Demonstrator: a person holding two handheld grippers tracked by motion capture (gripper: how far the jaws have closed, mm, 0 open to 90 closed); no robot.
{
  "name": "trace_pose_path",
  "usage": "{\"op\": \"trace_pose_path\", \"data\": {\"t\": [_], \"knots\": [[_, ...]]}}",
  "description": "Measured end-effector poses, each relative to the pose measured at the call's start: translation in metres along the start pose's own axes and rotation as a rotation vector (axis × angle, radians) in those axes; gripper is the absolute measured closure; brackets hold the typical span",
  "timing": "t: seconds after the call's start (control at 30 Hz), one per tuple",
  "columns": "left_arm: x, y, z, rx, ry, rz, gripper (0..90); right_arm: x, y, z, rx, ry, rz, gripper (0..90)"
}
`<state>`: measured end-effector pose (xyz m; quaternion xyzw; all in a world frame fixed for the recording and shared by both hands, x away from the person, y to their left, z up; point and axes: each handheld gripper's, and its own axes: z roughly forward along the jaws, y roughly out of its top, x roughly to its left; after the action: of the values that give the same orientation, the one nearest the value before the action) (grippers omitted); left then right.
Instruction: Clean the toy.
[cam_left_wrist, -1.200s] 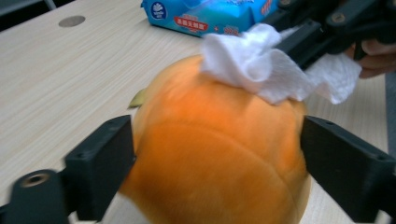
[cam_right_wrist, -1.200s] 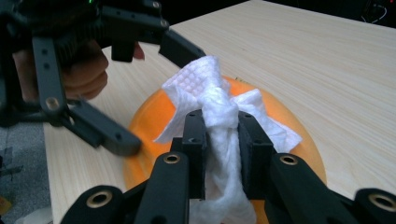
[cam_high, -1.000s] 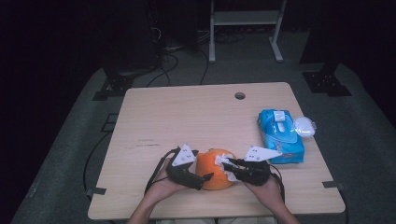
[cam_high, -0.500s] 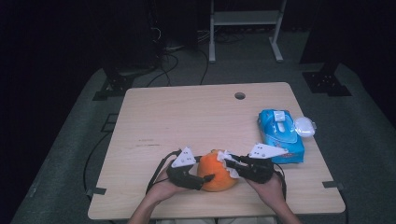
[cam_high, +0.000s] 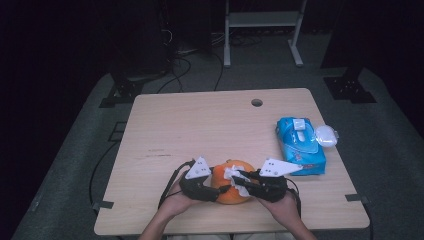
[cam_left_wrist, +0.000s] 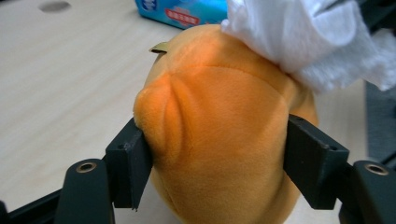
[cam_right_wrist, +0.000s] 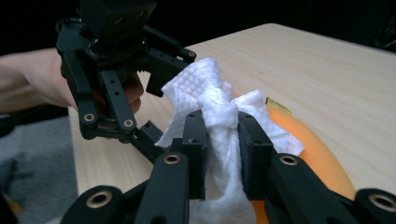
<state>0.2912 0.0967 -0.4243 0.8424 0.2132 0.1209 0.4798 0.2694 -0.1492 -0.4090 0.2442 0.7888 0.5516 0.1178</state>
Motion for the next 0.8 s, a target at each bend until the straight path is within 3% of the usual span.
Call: {"op": "trace_pose_path", "data": {"t": [0.1,0.2,0.3,0.4,0.5,0.6,0.8], "knots": [[0.0,-0.001,0.001,-0.014,-0.018,-0.019,29.8,-0.008,-0.002,-0.002,0.0,-0.022,0.017,74.8],[0.003,-0.002,0.005,-0.014,-0.051,-0.073,18.7,-0.019,-0.009,-0.004,0.024,-0.078,0.028,74.8],[0.004,-0.005,0.01,-0.01,-0.054,-0.104,16.3,-0.024,-0.013,-0.007,0.021,-0.09,0.053,74.7],[0.003,-0.004,0.008,0.002,-0.03,-0.083,23.2,-0.017,-0.01,-0.005,0.012,-0.09,0.042,74.7],[0.001,-0.002,0.008,0.002,-0.024,-0.076,25.3,-0.002,-0.003,0.0,0.0,-0.037,-0.011,74.7],[0.002,-0.003,0.006,0.003,-0.024,-0.076,26.4,0.004,0.0,0.003,0.015,-0.04,-0.061,74.7],[0.001,-0.003,0.007,-0.001,-0.025,-0.071,26.7,-0.021,-0.008,-0.008,0.019,-0.108,0.019,74.7]]}}
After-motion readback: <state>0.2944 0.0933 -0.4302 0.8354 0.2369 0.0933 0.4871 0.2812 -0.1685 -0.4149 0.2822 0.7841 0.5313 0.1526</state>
